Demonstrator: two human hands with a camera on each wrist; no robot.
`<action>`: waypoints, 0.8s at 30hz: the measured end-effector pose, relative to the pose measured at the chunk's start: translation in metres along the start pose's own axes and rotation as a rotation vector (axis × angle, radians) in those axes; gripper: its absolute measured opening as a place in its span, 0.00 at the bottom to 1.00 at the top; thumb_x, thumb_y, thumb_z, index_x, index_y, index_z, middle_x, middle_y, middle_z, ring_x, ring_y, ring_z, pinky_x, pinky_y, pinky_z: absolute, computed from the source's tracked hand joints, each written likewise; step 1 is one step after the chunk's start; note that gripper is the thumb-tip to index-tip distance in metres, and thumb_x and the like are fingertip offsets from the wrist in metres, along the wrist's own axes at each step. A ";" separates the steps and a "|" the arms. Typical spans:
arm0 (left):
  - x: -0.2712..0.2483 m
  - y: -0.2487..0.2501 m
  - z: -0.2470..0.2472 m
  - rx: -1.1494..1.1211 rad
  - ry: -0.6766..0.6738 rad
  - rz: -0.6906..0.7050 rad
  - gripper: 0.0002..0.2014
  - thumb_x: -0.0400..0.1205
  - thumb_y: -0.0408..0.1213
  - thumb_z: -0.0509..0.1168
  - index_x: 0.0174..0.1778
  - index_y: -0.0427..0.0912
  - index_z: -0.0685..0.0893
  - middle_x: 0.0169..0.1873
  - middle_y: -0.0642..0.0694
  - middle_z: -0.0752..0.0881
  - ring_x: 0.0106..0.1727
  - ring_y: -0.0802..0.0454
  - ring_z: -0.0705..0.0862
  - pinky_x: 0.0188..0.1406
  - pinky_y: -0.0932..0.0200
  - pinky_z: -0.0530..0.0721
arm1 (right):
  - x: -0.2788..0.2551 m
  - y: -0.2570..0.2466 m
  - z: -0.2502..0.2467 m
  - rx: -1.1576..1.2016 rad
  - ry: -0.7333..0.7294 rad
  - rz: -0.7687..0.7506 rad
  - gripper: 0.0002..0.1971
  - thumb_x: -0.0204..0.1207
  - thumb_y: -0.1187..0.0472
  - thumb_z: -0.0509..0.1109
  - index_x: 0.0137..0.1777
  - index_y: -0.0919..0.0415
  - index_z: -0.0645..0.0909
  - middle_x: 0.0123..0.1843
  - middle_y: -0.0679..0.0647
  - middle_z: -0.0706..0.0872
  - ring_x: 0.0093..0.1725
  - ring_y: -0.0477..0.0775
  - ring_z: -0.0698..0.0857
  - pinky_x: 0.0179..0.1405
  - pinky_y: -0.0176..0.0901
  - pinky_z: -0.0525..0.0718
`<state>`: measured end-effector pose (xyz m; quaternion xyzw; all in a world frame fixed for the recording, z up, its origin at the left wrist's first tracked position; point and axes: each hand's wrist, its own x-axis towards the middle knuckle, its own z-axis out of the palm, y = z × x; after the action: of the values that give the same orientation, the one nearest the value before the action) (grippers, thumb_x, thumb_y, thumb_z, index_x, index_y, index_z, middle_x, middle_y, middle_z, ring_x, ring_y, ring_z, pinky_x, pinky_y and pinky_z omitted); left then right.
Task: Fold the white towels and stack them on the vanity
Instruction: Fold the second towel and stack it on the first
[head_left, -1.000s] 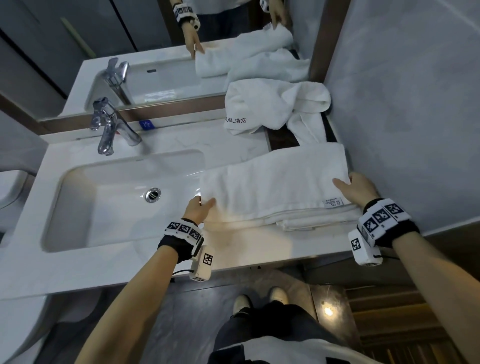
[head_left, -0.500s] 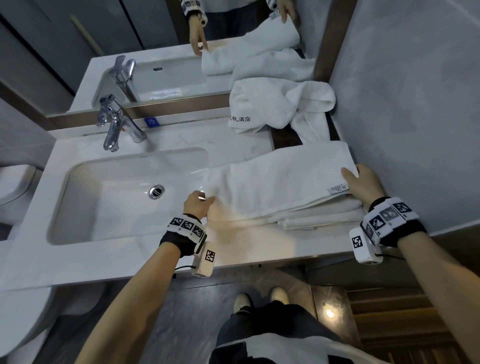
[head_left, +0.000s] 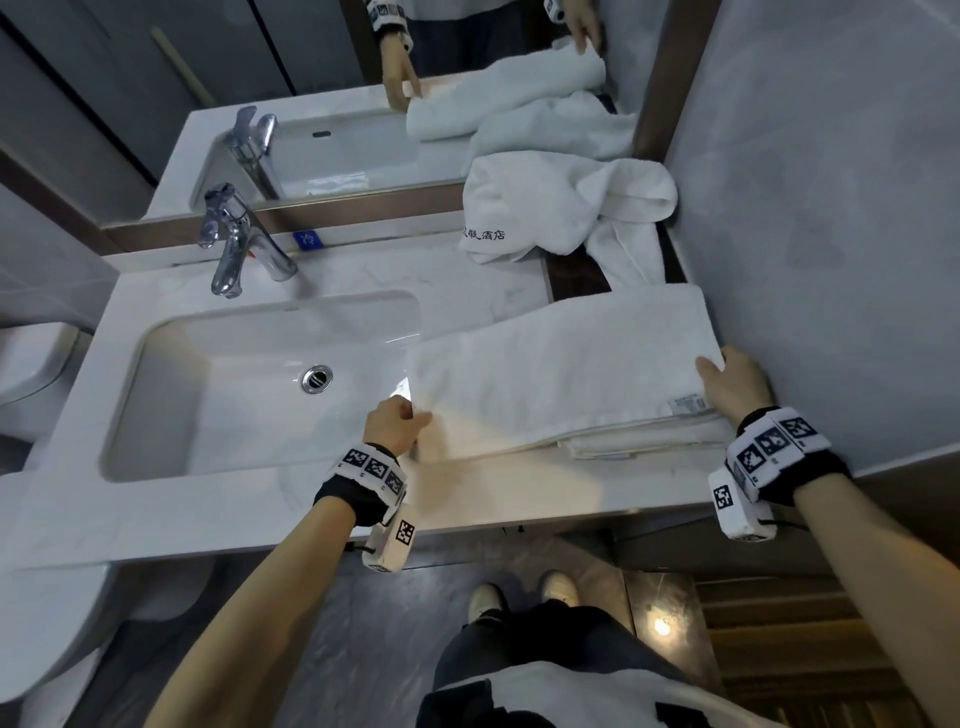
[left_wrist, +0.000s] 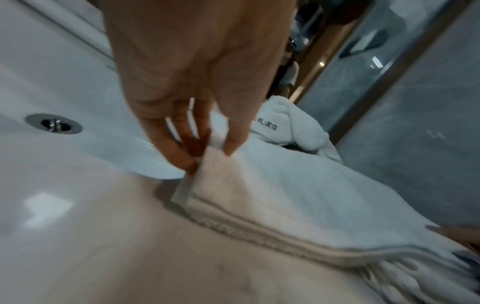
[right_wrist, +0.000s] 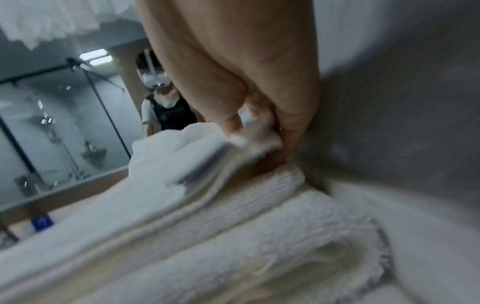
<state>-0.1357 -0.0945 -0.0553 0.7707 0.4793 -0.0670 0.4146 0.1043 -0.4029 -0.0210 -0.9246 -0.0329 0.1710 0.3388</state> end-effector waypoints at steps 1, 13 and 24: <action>-0.002 0.003 0.002 0.063 0.028 -0.016 0.09 0.78 0.38 0.69 0.45 0.39 0.76 0.47 0.39 0.80 0.57 0.39 0.81 0.58 0.51 0.78 | -0.002 -0.002 0.001 -0.032 -0.001 0.023 0.17 0.82 0.63 0.61 0.64 0.75 0.74 0.66 0.72 0.80 0.63 0.70 0.80 0.59 0.53 0.77; 0.006 0.082 0.082 0.614 0.008 0.633 0.29 0.88 0.49 0.42 0.83 0.49 0.38 0.84 0.51 0.38 0.84 0.45 0.34 0.83 0.37 0.40 | -0.011 -0.067 0.074 -0.601 -0.097 -0.642 0.30 0.84 0.48 0.55 0.84 0.47 0.49 0.87 0.49 0.39 0.85 0.59 0.38 0.81 0.65 0.44; 0.061 0.071 0.085 0.728 0.000 0.598 0.28 0.86 0.57 0.38 0.81 0.62 0.38 0.84 0.55 0.40 0.84 0.47 0.35 0.82 0.37 0.36 | 0.023 -0.040 0.097 -0.723 -0.128 -0.696 0.31 0.81 0.38 0.45 0.83 0.40 0.44 0.86 0.44 0.41 0.86 0.52 0.41 0.80 0.68 0.41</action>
<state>-0.0212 -0.1266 -0.1003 0.9702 0.1815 -0.1080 0.1184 0.0957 -0.3088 -0.0714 -0.9047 -0.4169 0.0822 0.0310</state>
